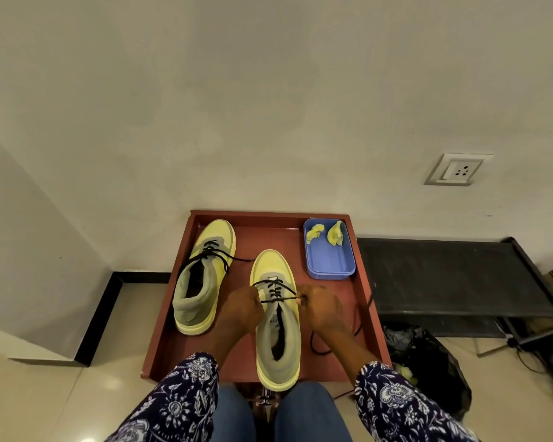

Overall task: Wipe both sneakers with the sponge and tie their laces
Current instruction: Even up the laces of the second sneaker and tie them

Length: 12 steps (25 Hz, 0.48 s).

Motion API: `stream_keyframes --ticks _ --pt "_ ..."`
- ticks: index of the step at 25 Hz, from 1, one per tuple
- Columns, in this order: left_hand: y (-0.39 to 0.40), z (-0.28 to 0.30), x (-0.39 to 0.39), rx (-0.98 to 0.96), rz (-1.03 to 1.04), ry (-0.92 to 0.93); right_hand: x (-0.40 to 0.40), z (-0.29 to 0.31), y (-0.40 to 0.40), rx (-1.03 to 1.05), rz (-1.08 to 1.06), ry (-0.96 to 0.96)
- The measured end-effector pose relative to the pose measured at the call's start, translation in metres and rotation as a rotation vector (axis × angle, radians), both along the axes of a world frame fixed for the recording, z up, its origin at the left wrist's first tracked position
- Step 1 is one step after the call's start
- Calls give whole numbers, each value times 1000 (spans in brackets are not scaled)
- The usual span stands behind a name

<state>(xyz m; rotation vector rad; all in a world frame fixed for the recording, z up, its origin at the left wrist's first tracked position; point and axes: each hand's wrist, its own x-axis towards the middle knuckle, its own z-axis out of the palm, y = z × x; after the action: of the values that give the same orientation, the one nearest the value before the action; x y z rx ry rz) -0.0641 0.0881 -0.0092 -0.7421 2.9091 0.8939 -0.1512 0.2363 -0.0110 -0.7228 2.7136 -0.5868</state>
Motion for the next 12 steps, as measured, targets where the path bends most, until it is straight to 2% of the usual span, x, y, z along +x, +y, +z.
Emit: stream_keyframes --ticks 8,10,12 --pt "-3 -4 8 33 -61 -76 7 -13 -1 -70 -154 -137" --pt "-3 -2 11 122 -68 -101 8 -13 -1 -78 -102 -185" --pt "2 1 11 260 21 -84 9 -13 2 -118 -39 -233"
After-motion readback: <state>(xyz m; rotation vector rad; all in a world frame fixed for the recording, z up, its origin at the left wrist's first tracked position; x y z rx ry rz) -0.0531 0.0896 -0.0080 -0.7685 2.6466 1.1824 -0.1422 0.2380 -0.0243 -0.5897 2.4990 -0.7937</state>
